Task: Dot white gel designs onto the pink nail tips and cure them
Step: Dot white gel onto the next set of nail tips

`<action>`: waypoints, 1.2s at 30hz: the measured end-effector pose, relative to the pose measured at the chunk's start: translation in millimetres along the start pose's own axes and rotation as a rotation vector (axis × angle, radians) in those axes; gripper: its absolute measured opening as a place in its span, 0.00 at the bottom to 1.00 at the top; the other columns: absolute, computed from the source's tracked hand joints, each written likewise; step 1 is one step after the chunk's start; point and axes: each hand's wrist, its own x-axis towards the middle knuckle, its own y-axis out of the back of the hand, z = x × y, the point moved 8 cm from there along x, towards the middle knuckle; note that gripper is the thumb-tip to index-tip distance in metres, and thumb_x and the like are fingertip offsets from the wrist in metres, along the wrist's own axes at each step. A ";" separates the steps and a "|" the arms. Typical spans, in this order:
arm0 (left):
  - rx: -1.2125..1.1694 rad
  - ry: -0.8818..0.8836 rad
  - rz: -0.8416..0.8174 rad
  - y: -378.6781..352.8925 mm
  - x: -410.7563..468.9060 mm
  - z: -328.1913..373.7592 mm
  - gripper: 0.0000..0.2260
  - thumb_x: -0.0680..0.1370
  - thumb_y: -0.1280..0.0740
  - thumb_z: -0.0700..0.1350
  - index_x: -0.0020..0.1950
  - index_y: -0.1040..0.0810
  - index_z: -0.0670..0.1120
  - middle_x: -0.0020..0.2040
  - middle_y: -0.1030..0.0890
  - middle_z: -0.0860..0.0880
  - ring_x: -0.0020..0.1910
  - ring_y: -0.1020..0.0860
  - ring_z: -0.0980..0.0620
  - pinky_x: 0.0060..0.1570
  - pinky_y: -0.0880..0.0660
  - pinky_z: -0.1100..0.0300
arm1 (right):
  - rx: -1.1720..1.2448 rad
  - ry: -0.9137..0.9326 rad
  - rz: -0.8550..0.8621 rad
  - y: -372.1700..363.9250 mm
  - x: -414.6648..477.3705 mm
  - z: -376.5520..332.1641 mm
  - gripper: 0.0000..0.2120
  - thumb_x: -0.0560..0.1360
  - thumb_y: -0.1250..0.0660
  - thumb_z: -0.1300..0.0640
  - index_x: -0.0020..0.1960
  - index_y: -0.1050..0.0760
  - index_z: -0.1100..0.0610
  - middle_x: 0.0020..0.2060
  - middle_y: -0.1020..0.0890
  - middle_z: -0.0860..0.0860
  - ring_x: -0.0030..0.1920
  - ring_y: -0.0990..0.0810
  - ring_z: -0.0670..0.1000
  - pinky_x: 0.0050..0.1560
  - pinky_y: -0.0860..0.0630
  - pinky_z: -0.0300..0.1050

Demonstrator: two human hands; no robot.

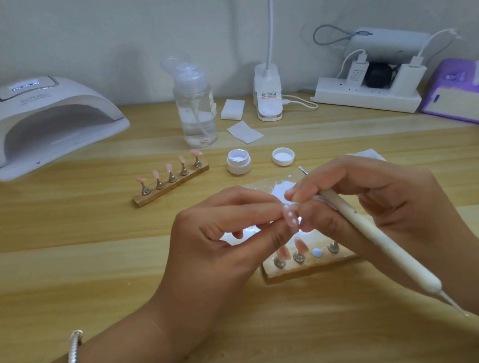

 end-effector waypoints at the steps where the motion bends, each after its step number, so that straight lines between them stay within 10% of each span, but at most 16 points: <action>1: 0.004 -0.001 0.001 -0.1 0.0 0.0 0.03 0.73 0.25 0.45 0.46 0.12 0.50 0.42 0.16 0.55 0.40 0.19 0.52 0.37 0.30 0.63 | 0.009 -0.002 -0.004 0.1 0.0 0.6 0.03 0.75 0.29 0.56 0.49 0.20 0.54 0.43 0.15 0.48 0.45 0.16 0.53 0.46 0.21 0.50; 36: -0.008 0.031 -0.007 -0.6 0.1 -0.4 0.03 0.73 0.26 0.46 0.44 0.12 0.48 0.41 0.15 0.54 0.40 0.19 0.53 0.37 0.30 0.63 | -0.014 -0.071 -0.036 3.0 -4.5 12.5 0.12 0.70 0.23 0.63 0.52 0.16 0.54 0.47 0.17 0.40 0.52 0.18 0.41 0.54 0.22 0.42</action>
